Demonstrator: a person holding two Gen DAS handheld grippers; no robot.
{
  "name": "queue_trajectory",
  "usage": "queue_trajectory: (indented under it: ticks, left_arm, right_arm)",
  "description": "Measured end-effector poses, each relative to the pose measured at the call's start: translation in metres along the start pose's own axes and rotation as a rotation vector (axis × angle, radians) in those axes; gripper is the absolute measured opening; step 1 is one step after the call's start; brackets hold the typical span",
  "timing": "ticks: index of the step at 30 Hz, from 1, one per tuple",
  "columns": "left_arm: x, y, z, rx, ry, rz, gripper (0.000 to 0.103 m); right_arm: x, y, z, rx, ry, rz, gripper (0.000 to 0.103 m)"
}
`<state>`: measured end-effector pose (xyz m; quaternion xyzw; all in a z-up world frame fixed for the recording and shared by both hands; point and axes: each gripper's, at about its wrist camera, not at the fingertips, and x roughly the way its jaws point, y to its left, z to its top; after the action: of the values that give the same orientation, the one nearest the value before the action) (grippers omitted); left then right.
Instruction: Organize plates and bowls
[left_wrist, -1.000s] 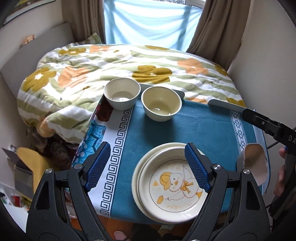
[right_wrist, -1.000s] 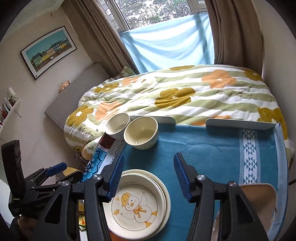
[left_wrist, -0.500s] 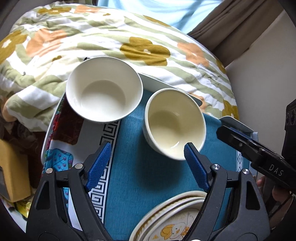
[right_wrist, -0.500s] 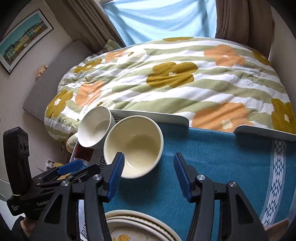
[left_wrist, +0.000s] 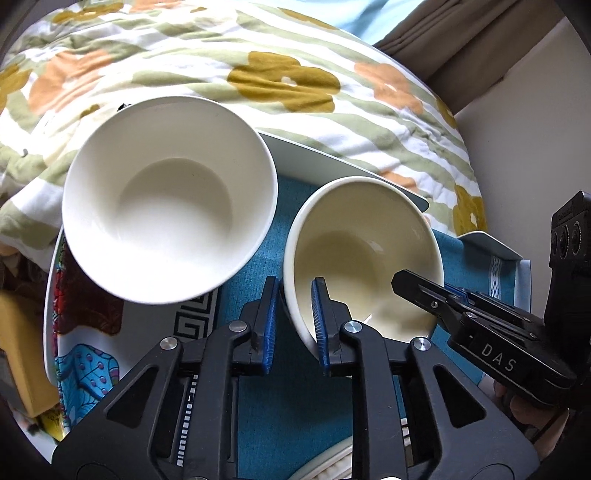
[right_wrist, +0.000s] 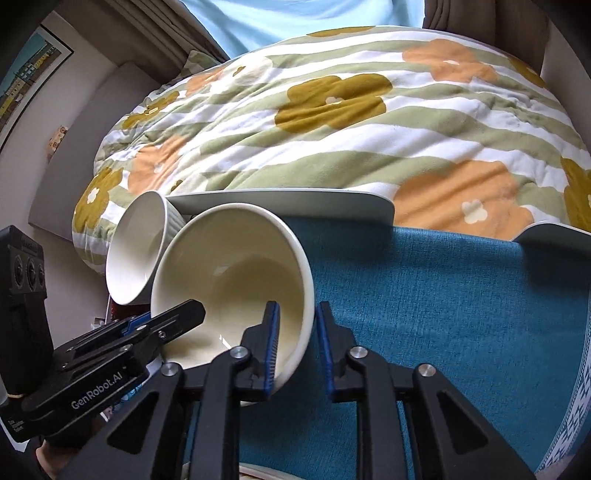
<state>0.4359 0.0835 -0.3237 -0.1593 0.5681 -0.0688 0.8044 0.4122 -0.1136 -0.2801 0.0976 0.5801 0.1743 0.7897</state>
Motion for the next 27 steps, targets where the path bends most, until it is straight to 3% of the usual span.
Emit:
queue_trajectory:
  ticks: [11, 18, 27]
  left_arm:
    - [-0.025, -0.018, -0.002, 0.058, -0.056, 0.061, 0.015]
    - [-0.075, -0.052, -0.02, 0.091, -0.119, 0.061, 0.015]
    - [-0.125, -0.143, -0.075, 0.162, -0.168, 0.023, 0.015]
  right_arm:
    - [-0.018, 0.005, 0.001, -0.015, -0.044, 0.008, 0.013]
    - [-0.073, 0.009, -0.012, -0.039, -0.124, 0.019, 0.013]
    - [-0.167, -0.029, -0.063, -0.03, -0.204, -0.004, 0.013]
